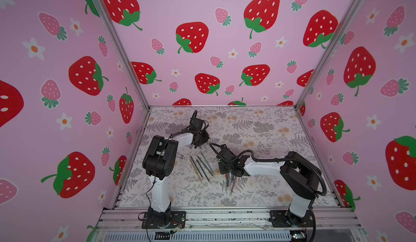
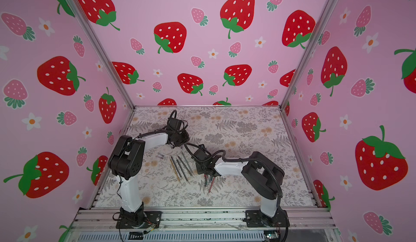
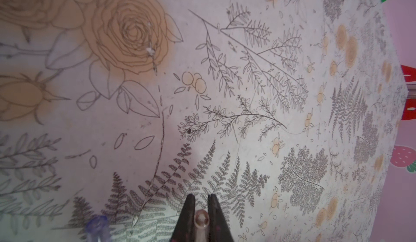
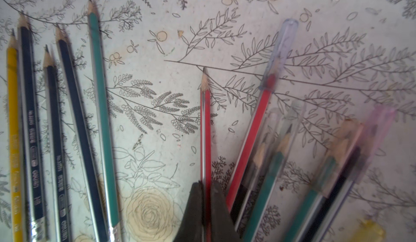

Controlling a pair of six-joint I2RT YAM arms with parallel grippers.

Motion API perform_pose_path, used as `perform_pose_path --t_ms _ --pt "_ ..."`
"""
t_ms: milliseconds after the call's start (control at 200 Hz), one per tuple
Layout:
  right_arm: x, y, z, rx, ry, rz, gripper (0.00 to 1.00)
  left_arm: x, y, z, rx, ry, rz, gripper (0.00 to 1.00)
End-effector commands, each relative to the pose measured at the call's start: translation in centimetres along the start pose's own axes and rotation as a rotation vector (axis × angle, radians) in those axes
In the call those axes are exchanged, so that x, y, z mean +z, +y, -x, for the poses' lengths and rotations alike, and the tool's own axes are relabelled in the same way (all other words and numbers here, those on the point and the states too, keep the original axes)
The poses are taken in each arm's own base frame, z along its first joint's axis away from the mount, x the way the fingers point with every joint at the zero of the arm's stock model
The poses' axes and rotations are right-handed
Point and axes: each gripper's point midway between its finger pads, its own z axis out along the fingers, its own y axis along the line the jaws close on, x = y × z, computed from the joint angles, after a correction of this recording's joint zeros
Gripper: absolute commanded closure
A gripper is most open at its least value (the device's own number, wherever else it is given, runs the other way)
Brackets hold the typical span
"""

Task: Remove the protective cover of the pencils
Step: Place the protective sleeve at the center of the board.

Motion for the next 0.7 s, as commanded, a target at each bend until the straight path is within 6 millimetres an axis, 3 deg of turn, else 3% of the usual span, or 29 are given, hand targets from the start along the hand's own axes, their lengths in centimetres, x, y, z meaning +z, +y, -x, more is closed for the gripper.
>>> perform_pose_path --t_ms 0,270,695 --pt "0.3 0.4 0.3 0.018 0.019 0.006 1.0 -0.3 -0.4 0.8 0.029 -0.003 0.032 1.0" --pt "1.1 1.8 0.7 0.005 0.05 0.045 1.0 0.2 0.1 0.6 0.034 0.018 0.069 1.0" --pt "1.6 2.9 0.6 0.004 0.076 0.08 0.98 0.3 2.6 0.4 0.046 0.025 0.191 0.96"
